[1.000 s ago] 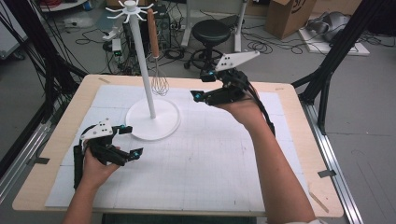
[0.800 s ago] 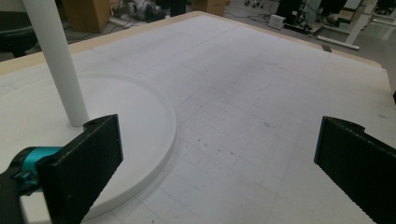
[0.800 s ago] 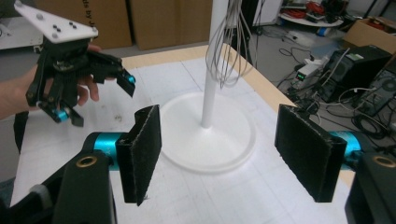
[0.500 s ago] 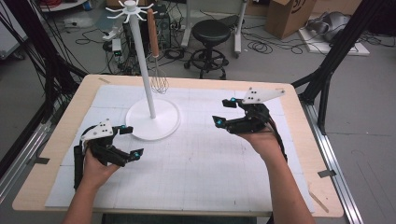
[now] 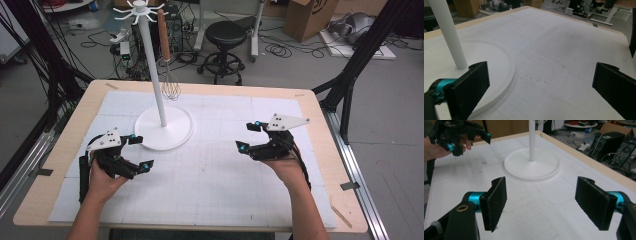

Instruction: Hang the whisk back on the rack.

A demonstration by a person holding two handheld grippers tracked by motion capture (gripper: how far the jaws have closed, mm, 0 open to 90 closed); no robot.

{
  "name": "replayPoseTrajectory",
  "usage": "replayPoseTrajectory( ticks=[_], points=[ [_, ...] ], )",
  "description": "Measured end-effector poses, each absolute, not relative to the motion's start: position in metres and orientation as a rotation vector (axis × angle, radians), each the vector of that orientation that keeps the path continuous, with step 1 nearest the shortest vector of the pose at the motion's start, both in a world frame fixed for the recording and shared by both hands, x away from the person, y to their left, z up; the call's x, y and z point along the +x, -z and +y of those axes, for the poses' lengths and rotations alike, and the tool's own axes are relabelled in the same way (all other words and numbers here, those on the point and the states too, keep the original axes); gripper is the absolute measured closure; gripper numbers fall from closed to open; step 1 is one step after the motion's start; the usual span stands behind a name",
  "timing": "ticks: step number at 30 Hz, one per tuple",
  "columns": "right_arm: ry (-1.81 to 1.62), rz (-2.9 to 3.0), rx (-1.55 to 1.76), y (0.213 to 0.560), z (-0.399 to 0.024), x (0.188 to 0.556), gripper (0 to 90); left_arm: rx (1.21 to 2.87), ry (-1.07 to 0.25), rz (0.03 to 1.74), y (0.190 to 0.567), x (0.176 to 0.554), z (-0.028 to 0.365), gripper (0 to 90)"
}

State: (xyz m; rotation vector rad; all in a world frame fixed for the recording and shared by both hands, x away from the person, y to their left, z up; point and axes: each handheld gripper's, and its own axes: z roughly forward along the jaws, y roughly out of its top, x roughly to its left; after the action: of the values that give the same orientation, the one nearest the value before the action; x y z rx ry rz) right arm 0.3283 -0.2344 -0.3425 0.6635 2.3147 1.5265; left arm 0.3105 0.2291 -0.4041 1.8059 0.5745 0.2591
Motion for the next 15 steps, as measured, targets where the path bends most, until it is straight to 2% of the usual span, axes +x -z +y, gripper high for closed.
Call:
replayPoseTrajectory(
  ticks=[15],
  points=[
    [-1.514,2.364,0.705,0.378,-0.251,0.323,20.8,1.805,-0.255,0.572,0.405,0.312,0.228,1.7]
  ],
)
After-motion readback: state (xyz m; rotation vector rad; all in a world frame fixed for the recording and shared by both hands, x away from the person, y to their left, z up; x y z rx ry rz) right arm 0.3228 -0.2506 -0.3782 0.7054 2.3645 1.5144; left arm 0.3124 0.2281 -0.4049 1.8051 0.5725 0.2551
